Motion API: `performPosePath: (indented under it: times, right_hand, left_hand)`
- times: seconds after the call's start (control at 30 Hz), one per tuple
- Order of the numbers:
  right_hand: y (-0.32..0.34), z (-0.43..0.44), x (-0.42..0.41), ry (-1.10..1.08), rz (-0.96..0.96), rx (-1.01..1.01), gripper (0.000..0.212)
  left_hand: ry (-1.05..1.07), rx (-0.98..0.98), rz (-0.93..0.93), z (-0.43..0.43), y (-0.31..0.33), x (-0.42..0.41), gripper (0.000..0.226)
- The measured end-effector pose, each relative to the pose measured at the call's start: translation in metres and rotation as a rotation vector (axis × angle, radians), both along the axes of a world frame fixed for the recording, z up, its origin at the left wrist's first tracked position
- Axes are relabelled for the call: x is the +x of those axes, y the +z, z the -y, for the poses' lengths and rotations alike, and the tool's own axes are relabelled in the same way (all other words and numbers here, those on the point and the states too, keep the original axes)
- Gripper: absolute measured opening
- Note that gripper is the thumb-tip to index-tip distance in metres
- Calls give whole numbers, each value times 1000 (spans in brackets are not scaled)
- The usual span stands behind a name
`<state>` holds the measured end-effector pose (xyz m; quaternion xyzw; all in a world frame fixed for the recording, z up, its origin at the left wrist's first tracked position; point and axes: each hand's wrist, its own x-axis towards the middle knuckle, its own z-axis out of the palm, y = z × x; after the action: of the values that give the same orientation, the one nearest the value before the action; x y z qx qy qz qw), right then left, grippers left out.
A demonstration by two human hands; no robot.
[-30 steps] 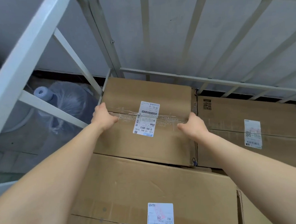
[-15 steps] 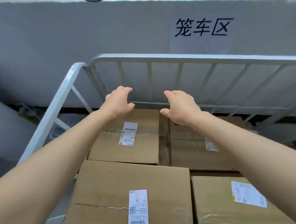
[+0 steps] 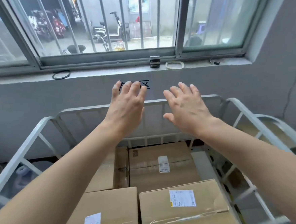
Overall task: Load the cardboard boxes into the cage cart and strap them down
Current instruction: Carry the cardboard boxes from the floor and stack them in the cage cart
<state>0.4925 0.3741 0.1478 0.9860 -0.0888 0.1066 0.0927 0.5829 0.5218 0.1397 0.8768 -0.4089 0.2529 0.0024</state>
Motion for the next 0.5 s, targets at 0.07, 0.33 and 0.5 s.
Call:
performPosePath:
  times: [0.07,0.33,0.5]
  right_hand:
    - [21,22,-34,-34,47,-35,69]
    - [70,94,-150,-309,193,-60,76]
    - [75,140,-222,-554,181,-66,74]
  left_hand:
    - [-49,-42,101,23,19,-26,60]
    - [-283,-185,135,106,64,-100,67]
    - [-453,-225,68,163,61,-144,66]
